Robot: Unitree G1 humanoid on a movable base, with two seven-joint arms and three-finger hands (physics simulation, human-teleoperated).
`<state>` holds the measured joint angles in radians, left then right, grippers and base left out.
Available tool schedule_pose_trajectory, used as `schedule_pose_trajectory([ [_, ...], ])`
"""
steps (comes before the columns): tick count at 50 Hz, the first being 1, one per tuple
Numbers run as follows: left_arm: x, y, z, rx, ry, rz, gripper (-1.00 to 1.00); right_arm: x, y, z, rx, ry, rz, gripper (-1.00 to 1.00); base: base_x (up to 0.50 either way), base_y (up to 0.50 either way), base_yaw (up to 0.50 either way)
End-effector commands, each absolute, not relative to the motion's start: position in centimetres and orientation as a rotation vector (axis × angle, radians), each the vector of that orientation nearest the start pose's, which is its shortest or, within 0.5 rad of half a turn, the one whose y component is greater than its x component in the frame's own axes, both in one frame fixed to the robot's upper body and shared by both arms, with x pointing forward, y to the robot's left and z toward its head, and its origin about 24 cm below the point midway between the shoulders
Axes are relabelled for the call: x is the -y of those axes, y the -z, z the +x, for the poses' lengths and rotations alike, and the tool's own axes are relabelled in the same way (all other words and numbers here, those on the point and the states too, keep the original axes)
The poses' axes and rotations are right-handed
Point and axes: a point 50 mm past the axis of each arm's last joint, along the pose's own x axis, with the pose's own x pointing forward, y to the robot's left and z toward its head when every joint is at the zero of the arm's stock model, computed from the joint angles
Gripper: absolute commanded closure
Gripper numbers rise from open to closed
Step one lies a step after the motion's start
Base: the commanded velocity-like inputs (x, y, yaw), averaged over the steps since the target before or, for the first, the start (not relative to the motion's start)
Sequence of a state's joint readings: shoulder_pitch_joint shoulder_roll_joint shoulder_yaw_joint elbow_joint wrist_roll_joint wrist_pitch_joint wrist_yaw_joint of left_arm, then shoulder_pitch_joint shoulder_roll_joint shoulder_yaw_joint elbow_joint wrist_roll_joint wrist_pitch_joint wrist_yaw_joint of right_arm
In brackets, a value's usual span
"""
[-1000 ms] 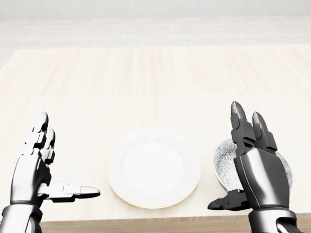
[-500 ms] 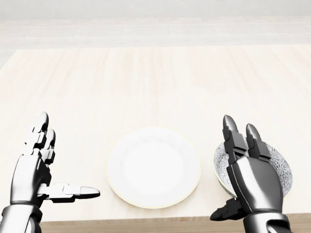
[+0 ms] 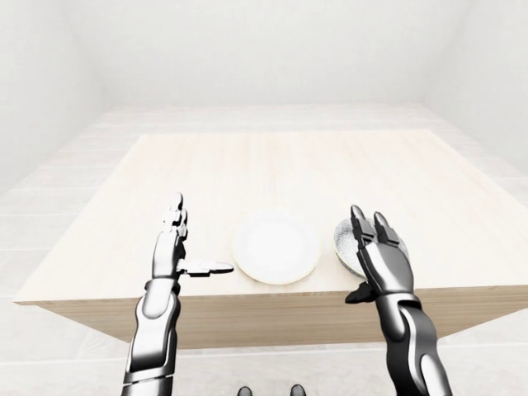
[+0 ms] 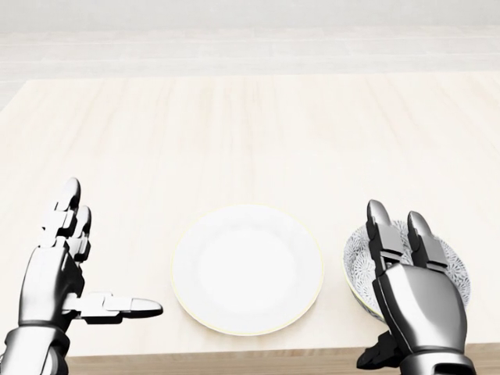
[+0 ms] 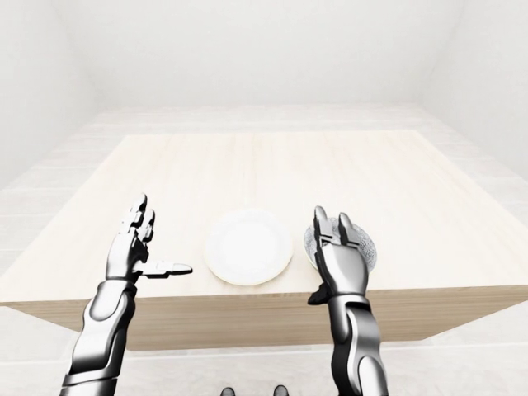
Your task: Put the bowl on the plate.
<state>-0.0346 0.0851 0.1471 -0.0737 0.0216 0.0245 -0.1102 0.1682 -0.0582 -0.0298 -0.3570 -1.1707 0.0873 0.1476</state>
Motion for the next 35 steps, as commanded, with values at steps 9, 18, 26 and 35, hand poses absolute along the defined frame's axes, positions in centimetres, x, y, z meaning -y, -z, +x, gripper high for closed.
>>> schedule_pose_trajectory([
  [9, -18.8, -6.6, 26.0, 0.075, -0.02, 0.116, -1.0, 19.3, -6.8, 21.0, -0.14, 0.091, -1.318, -1.0, 0.0, 0.0, 0.0],
  [18, -18.8, -6.8, 25.9, 0.079, -0.021, 0.117, -1.0, 19.5, -6.5, 20.9, -0.171, 0.088, -1.349, -1.0, 0.0, 0.0, 0.0],
  [26, -18.8, -7.0, 25.9, 0.083, -0.021, 0.119, -1.0, 19.8, -5.5, 21.0, -0.219, 0.073, -1.386, -1.0, 0.0, 0.0, 0.0],
  [35, -18.9, -7.1, 25.8, 0.087, -0.022, 0.119, -1.0, 20.2, -4.1, 21.3, -0.269, 0.053, -1.426, -1.0, 0.0, 0.0, 0.0],
])
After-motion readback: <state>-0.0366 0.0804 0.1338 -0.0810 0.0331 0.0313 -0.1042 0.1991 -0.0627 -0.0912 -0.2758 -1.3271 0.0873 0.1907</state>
